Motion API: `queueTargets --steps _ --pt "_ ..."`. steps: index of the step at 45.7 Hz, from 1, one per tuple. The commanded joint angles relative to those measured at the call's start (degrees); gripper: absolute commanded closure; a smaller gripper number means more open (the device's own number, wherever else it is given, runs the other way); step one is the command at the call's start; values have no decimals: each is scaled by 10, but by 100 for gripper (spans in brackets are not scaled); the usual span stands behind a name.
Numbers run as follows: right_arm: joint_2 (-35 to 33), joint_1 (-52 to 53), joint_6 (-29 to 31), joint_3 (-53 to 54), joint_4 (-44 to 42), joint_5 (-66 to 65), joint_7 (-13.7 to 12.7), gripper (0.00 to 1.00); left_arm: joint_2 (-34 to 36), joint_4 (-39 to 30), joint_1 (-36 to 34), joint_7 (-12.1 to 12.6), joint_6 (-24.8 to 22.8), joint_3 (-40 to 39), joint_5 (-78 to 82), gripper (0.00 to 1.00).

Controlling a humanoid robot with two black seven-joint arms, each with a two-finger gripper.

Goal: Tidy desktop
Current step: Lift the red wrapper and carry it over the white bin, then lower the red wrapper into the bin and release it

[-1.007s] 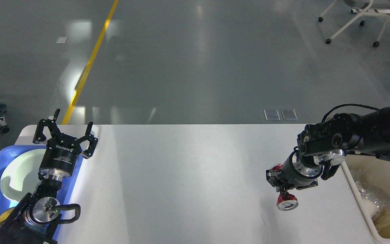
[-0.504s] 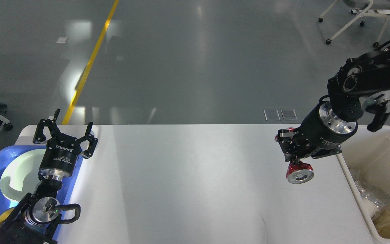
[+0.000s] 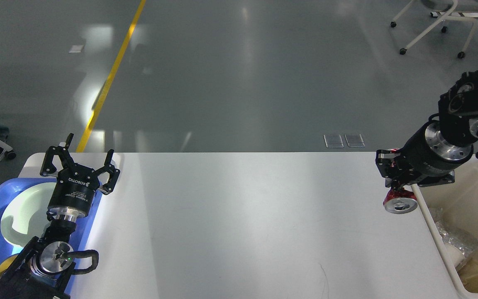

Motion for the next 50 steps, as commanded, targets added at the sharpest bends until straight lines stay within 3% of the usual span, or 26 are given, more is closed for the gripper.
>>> queueTargets --steps 1,14,27,38,50 --pt "-52 -68 -3 -6 -78 -10 0 100 0 0 0 -1 0 0 0 3" --pt "-105 -321 -29 41 -350 -17 2 100 0 0 0 0 0 0 0 3" --pt "-84 -657 -209 249 -593 -18 3 100 0 0 0 0 0 0 0 3" --pt "5 -785 -323 269 -704 -13 3 100 0 0 0 0 0 0 0 3" --pt "54 -859 -343 279 -765 -7 3 100 1 0 0 0 0 0 0 3"
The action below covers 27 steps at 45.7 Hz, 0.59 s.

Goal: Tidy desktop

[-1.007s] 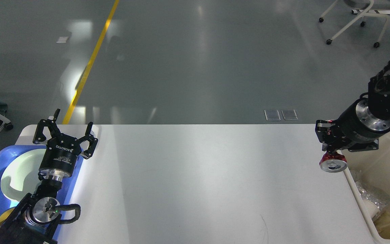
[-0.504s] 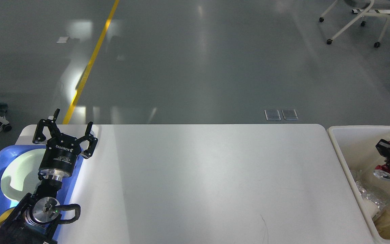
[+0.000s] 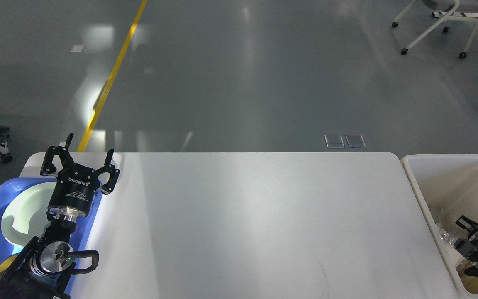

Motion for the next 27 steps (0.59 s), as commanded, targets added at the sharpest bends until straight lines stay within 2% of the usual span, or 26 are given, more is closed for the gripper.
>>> queueTargets --steps 1,13,14,15,17,18,19,20,27 --pt "12 -22 -6 11 -12 0 0 100 0 0 0 0 0 0 0 3" --pt "13 -25 -22 14 -12 0 0 100 0 0 0 0 0 0 0 3" --pt "13 -25 -23 13 -12 0 0 95 0 0 0 0 0 0 0 3" --pt "14 -25 -24 12 -12 0 0 79 0 0 0 0 0 0 0 3" --pt "14 -24 -33 12 -13 0 0 40 0 0 0 0 0 0 0 3" --pt "14 -23 -44 13 -13 0 0 17 1 0 0 0 0 0 0 3" --pt "14 -23 -52 13 -12 0 0 6 0 0 0 0 0 0 0 3" --pt "14 -23 -61 13 -12 0 0 0 0 0 0 0 0 0 0 3" --pt "14 -26 -74 14 -9 -7 -1 0 0 0 0 0 0 0 0 3"
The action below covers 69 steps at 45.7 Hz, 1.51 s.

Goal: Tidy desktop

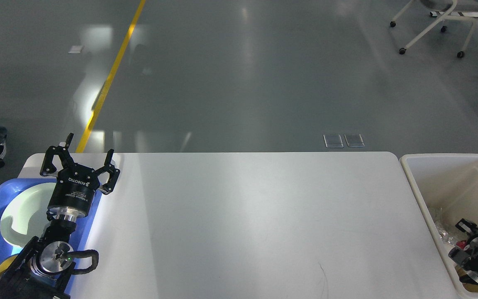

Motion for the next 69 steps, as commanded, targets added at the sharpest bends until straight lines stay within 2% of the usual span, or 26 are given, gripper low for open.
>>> queueTargets --steps 1,25,36,40,47,50,54,58,66,69 --pt "0 -1 -8 1 3 -4 0 0 1 0 0 0 0 0 0 3" --pt "-8 14 -6 3 10 3 1 0 0 0 0 0 0 0 0 3" --pt "-49 115 -6 31 46 5 2 0 0 0 0 0 0 0 0 3" --pt "-69 151 -6 145 74 5 2 0 0 0 0 0 0 0 0 3" --pt "-77 151 -5 504 88 -7 1 0 0 0 0 0 0 0 0 3" --pt "-76 150 -5 627 93 -8 2 0 0 0 0 0 0 0 0 3" --pt "-72 147 -4 733 121 -9 2 0 0 0 0 0 0 0 0 3" --pt "-80 121 19 810 193 -10 3 0 0 0 0 0 0 0 0 3" --pt "-76 -9 62 1037 333 -18 5 0 0 0 0 0 0 0 0 3" --pt "-61 -48 83 1087 370 -32 17 0 0 0 0 0 0 0 0 3"
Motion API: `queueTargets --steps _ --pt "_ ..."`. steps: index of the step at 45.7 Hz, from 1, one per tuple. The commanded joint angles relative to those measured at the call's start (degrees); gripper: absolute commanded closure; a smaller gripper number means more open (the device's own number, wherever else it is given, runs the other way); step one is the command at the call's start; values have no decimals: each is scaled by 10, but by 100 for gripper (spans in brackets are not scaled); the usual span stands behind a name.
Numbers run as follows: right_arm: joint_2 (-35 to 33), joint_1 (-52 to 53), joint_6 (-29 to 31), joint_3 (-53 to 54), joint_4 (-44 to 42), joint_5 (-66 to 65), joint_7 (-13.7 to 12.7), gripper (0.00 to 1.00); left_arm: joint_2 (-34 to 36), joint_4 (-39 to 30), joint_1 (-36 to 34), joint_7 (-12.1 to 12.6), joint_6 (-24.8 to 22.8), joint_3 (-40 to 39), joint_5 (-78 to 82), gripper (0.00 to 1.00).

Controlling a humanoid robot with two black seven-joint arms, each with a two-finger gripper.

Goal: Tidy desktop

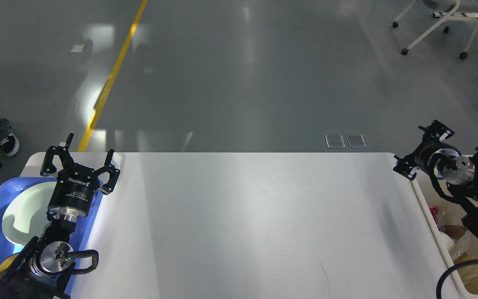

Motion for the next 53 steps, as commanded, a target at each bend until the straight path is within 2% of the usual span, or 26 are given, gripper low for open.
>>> queueTargets --steps 1,3,5,9,12,17,20,22,24,30,38,53 --pt "26 -84 40 115 78 -22 23 0 0 0 0 -1 0 0 0 3" --pt "40 -112 66 136 90 -29 52 0 0 0 0 0 0 0 0 3" --pt "48 -134 107 152 93 -43 92 0 1 0 0 -1 0 0 0 3" --pt "52 -158 200 169 87 -76 192 0 0 0 0 -1 0 0 0 3" --pt "55 -182 253 169 85 -100 256 0 0 0 0 0 0 0 0 3" --pt "59 -214 296 166 86 -173 338 0 0 0 0 -1 0 0 0 3" --pt "65 -217 297 165 84 -225 388 0 0 0 0 -1 0 0 0 3" --pt "70 -217 295 165 79 -247 412 0 0 0 0 -1 0 0 0 3" --pt "72 -217 294 165 69 -254 417 0 0 0 0 -1 0 0 0 3" --pt "77 -217 290 158 55 -255 410 0 0 0 0 -1 0 0 0 3" --pt "135 -218 289 165 25 -235 410 0 0 0 0 -1 0 0 0 3" --pt "139 -219 295 160 17 -161 412 0 0 0 0 -1 0 0 0 3"
